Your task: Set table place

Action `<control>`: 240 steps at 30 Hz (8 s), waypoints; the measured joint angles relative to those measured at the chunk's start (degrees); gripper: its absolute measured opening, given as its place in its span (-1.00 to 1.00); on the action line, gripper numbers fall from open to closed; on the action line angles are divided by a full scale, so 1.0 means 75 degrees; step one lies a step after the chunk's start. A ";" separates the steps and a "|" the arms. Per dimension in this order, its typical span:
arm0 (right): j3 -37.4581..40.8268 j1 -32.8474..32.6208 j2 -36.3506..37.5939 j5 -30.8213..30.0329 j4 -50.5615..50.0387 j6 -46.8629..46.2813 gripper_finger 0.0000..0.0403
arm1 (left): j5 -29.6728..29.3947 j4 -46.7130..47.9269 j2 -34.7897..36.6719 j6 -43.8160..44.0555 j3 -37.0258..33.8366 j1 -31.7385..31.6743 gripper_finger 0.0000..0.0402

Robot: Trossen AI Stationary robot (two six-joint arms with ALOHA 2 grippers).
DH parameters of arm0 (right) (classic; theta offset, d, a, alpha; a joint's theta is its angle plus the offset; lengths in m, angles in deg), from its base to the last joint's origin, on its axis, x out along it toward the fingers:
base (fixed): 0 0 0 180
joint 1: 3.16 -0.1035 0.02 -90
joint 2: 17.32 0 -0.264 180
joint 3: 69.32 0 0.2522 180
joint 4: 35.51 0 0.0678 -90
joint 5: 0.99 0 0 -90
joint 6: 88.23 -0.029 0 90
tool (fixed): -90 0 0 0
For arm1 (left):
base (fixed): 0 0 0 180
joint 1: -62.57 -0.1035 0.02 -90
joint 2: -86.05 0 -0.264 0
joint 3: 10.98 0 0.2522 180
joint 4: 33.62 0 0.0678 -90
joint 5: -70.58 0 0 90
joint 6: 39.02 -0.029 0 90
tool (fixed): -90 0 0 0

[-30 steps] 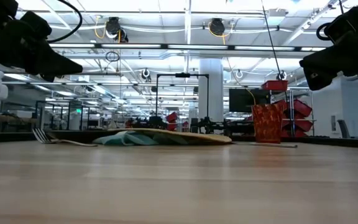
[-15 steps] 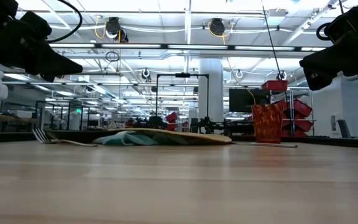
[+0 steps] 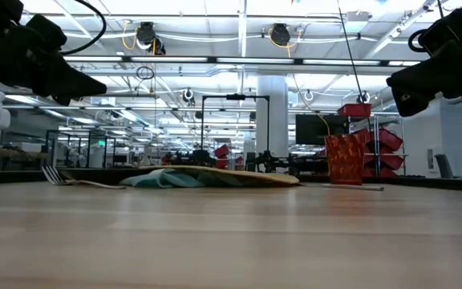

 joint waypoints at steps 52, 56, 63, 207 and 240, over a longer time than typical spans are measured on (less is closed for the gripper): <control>0.0000 0.0000 0.0003 0.0000 0.0000 -0.0008 -0.81 | -0.0009 0.0000 0.0000 0.0047 0.0002 0.0000 -0.88; 0.0000 0.0000 0.0001 0.0000 -0.0001 -0.0008 -0.81 | -0.0009 0.0001 -0.0002 0.0046 0.0000 0.0000 -0.88; -0.0003 0.0000 0.0000 0.0000 0.0000 -0.0005 -0.81 | -0.0009 -0.0001 -0.0002 0.0044 0.0000 0.0001 -0.88; -1.0857 0.1355 -0.5913 -0.2642 -0.4774 0.2168 -0.21 | -0.0719 0.2958 -0.6683 -0.2263 1.0051 -0.2517 -0.29; -1.0838 0.0623 -0.6733 -0.2452 -0.6494 0.1102 -0.21 | 0.1783 0.2860 -1.1534 0.2258 0.7096 -0.5828 -0.29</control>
